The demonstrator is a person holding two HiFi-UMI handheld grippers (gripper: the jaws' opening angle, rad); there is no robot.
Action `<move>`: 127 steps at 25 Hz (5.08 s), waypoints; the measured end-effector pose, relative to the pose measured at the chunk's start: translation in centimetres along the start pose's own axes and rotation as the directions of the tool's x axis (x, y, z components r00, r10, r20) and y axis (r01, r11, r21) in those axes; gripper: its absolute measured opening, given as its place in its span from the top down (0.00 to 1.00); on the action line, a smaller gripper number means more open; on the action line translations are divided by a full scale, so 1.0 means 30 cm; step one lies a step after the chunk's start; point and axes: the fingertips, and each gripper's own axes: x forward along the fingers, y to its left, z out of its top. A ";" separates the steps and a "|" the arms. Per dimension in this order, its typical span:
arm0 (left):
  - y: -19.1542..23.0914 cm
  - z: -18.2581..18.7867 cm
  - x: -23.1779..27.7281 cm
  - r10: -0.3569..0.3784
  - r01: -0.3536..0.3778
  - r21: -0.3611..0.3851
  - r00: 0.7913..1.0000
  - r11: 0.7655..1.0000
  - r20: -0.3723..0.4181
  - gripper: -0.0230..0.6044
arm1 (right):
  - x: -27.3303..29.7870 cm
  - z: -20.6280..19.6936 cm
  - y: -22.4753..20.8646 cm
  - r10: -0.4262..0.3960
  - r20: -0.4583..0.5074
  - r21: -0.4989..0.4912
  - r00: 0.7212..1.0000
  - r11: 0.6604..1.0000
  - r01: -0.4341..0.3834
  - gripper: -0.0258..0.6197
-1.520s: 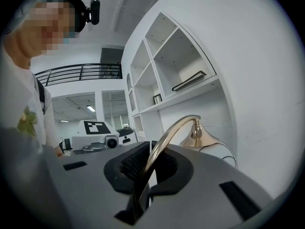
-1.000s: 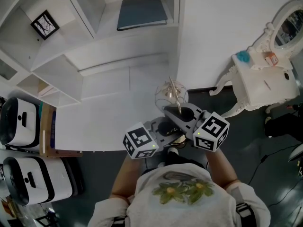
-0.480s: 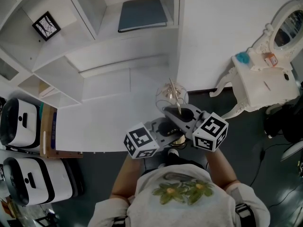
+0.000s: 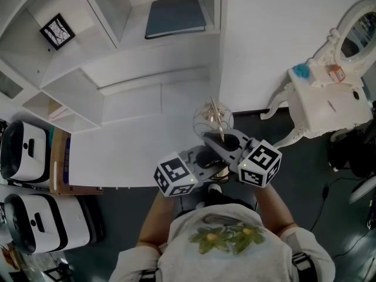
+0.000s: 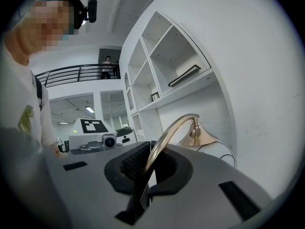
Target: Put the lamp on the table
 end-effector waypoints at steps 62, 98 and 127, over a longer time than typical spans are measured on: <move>-0.204 -0.145 0.019 -0.051 0.052 0.021 0.995 0.998 -0.082 0.88 | -0.114 -0.100 0.175 -0.015 -0.017 -0.061 1.000 0.998 0.014 0.91; -0.135 -0.122 -0.123 0.092 -0.086 -0.080 0.994 0.993 0.064 0.87 | -0.243 -0.118 0.167 -0.219 0.156 0.047 0.963 0.976 0.214 0.91; -0.131 -0.164 -0.181 0.189 -0.179 -0.149 0.980 0.972 0.056 0.87 | -0.381 -0.145 0.216 -0.321 0.207 0.044 0.924 0.947 0.319 0.91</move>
